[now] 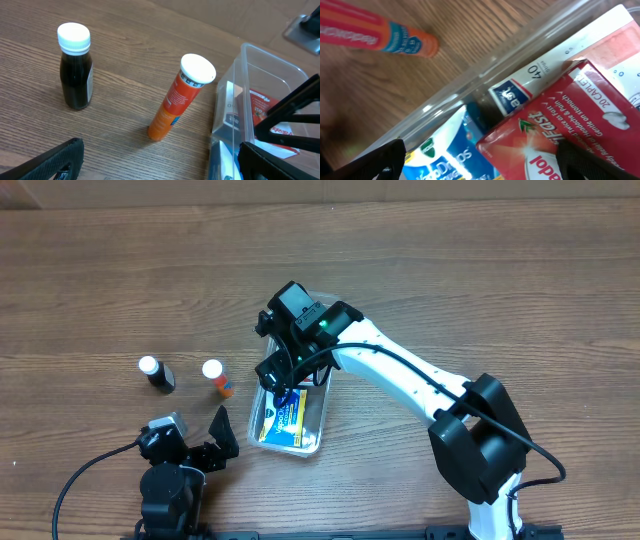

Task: Pack container
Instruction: 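Push the Panadol box down into the container's far end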

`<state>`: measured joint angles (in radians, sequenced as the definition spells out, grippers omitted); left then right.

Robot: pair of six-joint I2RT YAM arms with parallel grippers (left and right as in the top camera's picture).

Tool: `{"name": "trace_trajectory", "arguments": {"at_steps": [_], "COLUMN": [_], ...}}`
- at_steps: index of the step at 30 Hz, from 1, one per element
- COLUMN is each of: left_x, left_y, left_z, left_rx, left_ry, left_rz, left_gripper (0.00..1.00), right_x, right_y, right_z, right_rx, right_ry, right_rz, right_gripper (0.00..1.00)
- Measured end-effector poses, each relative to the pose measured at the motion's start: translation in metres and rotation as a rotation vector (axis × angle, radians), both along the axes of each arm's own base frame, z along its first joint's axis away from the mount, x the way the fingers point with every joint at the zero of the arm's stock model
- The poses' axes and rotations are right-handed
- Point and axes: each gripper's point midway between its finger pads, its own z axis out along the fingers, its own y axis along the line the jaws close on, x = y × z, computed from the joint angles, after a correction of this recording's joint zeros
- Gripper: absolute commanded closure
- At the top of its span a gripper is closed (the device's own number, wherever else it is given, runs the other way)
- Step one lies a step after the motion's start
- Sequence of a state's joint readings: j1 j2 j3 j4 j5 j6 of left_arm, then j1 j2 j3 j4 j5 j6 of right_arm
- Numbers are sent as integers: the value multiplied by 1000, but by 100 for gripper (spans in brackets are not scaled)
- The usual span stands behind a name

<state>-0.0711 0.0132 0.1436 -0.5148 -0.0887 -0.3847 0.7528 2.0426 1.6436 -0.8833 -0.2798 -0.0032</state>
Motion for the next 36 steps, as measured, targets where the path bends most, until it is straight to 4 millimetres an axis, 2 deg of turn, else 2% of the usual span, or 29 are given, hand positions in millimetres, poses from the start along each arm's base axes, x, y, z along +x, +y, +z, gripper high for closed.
{"name": "trace_trajectory", "arguments": {"at_steps": [2, 4, 6, 8, 12, 17, 19, 22, 25, 32, 36], "left_x": [0, 0, 0, 0, 0, 0, 0, 0, 0, 0, 0], "left_y": [0, 0, 0, 0, 0, 0, 0, 0, 0, 0, 0], "left_z": [0, 0, 0, 0, 0, 0, 0, 0, 0, 0, 0], "left_rx": [0, 0, 0, 0, 0, 0, 0, 0, 0, 0, 0], "left_ry": [0, 0, 0, 0, 0, 0, 0, 0, 0, 0, 0], "left_rz": [0, 0, 0, 0, 0, 0, 0, 0, 0, 0, 0], "left_gripper": [0, 0, 0, 0, 0, 0, 0, 0, 0, 0, 0], "right_x": [0, 5, 10, 15, 19, 28, 28, 28, 26, 26, 29], "right_y": [0, -6, -18, -30, -41, -40, -41, -42, -43, -27, -28], "right_z": [10, 28, 44, 51, 40, 1, -8, -10, -12, -12, -11], "right_rx": [13, 11, -20, -54, -111, -171, -191, -198, -204, -137, -137], "right_ry": [-14, -56, -89, -105, -92, -64, -56, -52, -42, -20, -35], "right_rz": [-4, -51, -145, -243, -349, -389, -388, -397, -398, -368, -376], "right_gripper": [2, 4, 6, 6, 4, 4, 4, 9, 9, 11, 16]}}
